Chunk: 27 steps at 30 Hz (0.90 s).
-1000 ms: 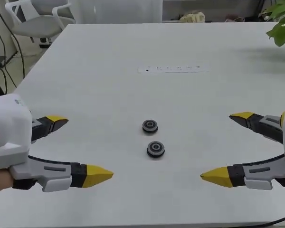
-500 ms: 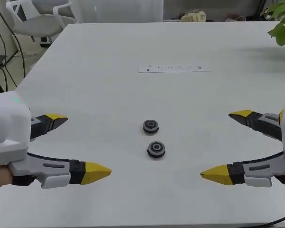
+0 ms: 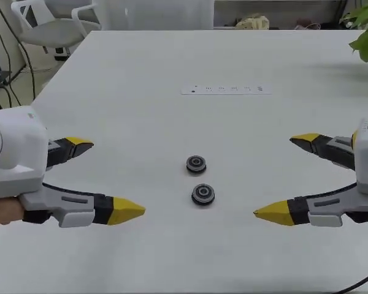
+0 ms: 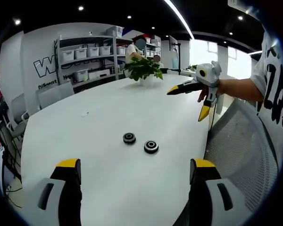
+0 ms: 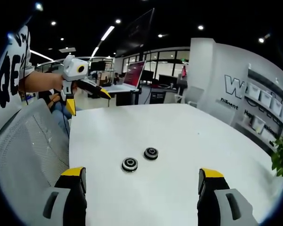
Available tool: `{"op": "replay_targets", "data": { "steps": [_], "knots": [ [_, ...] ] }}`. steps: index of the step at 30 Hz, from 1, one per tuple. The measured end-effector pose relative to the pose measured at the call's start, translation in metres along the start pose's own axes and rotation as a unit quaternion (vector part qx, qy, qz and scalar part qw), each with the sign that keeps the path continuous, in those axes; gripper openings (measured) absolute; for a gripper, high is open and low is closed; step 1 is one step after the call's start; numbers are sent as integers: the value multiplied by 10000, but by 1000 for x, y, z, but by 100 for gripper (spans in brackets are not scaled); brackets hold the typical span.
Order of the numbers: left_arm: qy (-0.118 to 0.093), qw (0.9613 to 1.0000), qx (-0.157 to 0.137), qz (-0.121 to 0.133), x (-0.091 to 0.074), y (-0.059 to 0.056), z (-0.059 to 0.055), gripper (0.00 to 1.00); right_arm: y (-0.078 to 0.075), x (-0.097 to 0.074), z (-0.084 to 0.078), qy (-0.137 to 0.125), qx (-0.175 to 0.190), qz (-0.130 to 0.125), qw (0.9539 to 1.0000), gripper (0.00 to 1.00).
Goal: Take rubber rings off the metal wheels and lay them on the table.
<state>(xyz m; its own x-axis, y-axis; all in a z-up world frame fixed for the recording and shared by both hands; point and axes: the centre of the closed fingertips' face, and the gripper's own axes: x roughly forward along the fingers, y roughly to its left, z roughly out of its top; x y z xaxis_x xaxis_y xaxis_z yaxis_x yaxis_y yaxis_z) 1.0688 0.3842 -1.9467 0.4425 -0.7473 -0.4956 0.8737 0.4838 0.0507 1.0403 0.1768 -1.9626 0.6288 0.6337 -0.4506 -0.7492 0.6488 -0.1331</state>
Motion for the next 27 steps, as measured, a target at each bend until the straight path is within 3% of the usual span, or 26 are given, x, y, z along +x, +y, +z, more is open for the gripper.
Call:
{"op": "replay_targets", "data": {
  "steps": [16,27],
  "knots": [
    [-78,9999,84,-102,16,8,12,89,-9,13,5,59,-180,106,9998,96],
    [-117,9995,137,-264,32,6,20,88,-11,23,9,15,-210,185,9996,93]
  ]
}}
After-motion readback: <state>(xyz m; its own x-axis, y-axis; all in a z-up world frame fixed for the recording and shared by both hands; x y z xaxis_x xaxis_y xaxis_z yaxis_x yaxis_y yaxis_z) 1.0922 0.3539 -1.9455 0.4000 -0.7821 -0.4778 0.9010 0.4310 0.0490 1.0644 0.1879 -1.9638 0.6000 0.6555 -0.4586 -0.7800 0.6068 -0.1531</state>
